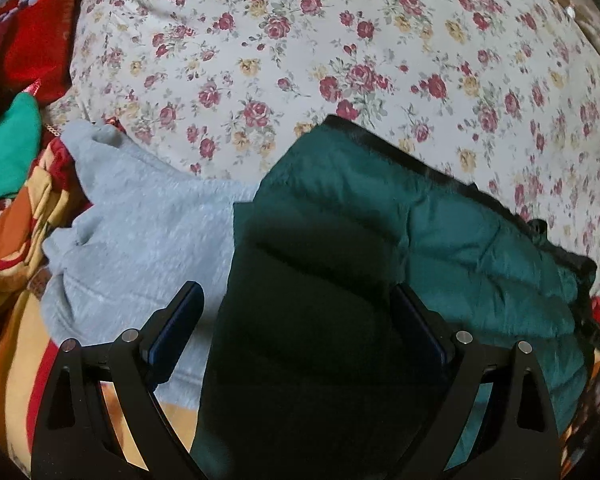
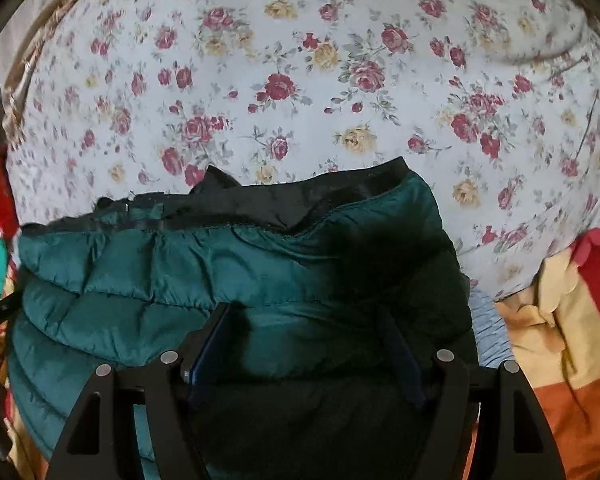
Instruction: Fold large clothes
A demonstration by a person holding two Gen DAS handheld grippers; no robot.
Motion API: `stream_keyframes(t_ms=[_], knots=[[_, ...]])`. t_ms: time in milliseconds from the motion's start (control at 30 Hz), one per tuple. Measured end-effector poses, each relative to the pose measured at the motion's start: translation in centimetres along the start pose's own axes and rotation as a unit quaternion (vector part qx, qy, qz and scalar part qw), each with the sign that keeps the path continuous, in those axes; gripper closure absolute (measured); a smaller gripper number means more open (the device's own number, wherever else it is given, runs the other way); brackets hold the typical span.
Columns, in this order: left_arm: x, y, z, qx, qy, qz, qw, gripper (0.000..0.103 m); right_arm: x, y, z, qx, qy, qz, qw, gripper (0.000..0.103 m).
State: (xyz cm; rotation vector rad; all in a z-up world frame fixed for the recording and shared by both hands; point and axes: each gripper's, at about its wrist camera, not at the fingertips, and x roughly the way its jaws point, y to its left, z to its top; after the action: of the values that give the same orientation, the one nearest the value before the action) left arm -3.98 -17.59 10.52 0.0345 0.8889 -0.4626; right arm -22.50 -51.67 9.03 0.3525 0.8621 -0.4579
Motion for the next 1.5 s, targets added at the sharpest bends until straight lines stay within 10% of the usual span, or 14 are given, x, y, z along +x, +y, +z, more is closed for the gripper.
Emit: stream_keyframes(t_ms=[333, 1100, 1500], knots=[[-2.8, 0.3, -2.8, 0.012, -0.002, -0.005, 0.9999, 0.009, -6.3, -1.0, -2.8, 0.035, -0.021, 0.031, 0.999, 0.031], [-3.1, 1.1, -5.9, -0.011, 0.021, -0.024, 0.9994, 0.009, -5.8, -0.6, -6.7, 0.043, 0.039, 0.017, 0.998, 0.023], [-2.0, 0.7, -5.4, -0.007, 0.027, -0.021, 0.9994, 0.009, -6.8, -0.7, -3.6, 0.053, -0.010, 0.020, 0.998, 0.023]])
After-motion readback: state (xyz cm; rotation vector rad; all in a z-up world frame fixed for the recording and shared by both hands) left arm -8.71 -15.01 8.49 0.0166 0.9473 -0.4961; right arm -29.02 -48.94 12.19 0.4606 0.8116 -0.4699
